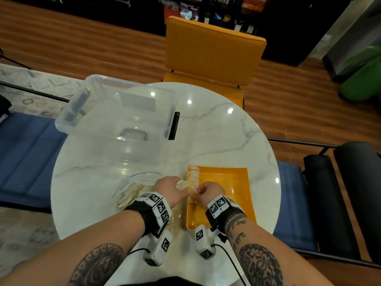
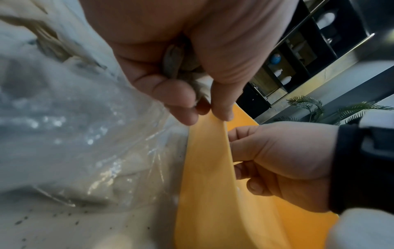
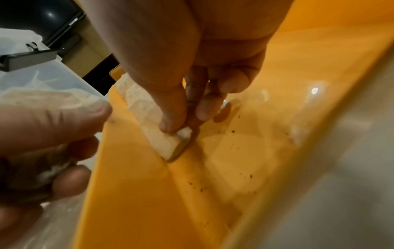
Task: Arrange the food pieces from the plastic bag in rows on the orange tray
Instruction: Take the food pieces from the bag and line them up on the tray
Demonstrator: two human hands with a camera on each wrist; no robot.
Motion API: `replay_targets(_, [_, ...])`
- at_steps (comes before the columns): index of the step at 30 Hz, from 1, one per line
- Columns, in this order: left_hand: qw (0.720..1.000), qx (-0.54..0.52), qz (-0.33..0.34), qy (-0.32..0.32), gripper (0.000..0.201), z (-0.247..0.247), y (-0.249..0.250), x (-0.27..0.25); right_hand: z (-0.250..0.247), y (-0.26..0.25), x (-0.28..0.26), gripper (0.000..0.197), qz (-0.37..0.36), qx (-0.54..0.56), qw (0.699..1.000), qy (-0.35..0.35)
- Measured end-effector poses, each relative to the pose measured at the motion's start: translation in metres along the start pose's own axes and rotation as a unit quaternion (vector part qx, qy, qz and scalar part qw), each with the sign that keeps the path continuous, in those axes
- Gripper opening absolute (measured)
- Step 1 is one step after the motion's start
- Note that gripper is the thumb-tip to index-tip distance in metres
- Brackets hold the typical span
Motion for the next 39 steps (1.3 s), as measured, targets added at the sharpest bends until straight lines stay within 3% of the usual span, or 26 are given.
replay_targets(10, [1.0,-0.017,-0.012,-0.001,0.023,-0.001,0.0,-0.004,-0.002,-0.004,0.0,0.02,0.033,0.0,0.999,0.012])
replay_targets(13, [0.993,-0.119,-0.017,-0.016,0.02,-0.007,0.004,-0.01,-0.008,-0.005,-0.006,0.022,0.029,0.018,0.999,0.028])
replay_targets(15, [0.964,-0.264,-0.013,-0.035,0.021,-0.014,0.008,-0.015,-0.012,-0.009,-0.012,0.018,-0.016,0.037,0.998,0.051])
replay_targets(18, [0.857,-0.509,-0.023,-0.082,0.021,-0.024,0.016,-0.025,-0.022,-0.022,-0.032,0.013,-0.147,0.138,0.978,0.062])
replay_targets(20, [0.831,-0.547,-0.004,-0.101,0.023,-0.029,0.02,-0.031,-0.028,-0.03,-0.048,0.018,-0.204,0.195,0.958,0.045])
replay_targets(24, [0.854,-0.512,0.045,-0.083,0.023,-0.032,0.031,-0.039,-0.037,-0.037,-0.063,0.019,-0.237,0.215,0.947,0.038])
replay_targets(30, [0.869,-0.487,0.052,-0.077,0.027,-0.03,0.043,-0.038,-0.046,-0.035,-0.066,0.02,-0.238,0.176,0.953,0.065])
replay_targets(35, [0.84,-0.52,0.054,-0.148,0.029,-0.029,0.045,-0.042,-0.043,-0.029,-0.071,0.019,-0.227,0.135,0.958,0.115])
replay_targets(39, [0.836,-0.526,0.05,-0.149,0.025,-0.031,0.044,-0.041,-0.041,-0.028,-0.068,0.01,-0.218,0.175,0.951,0.133])
Point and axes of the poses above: each hand's wrist, its own x-axis towards the middle knuckle, its own z-axis out of the palm, y = z × x, the point moved 2 cm from there along x, towards the middle knuckle, and after that the axes turned 8 degrees about -y, right-handed, at the moved point
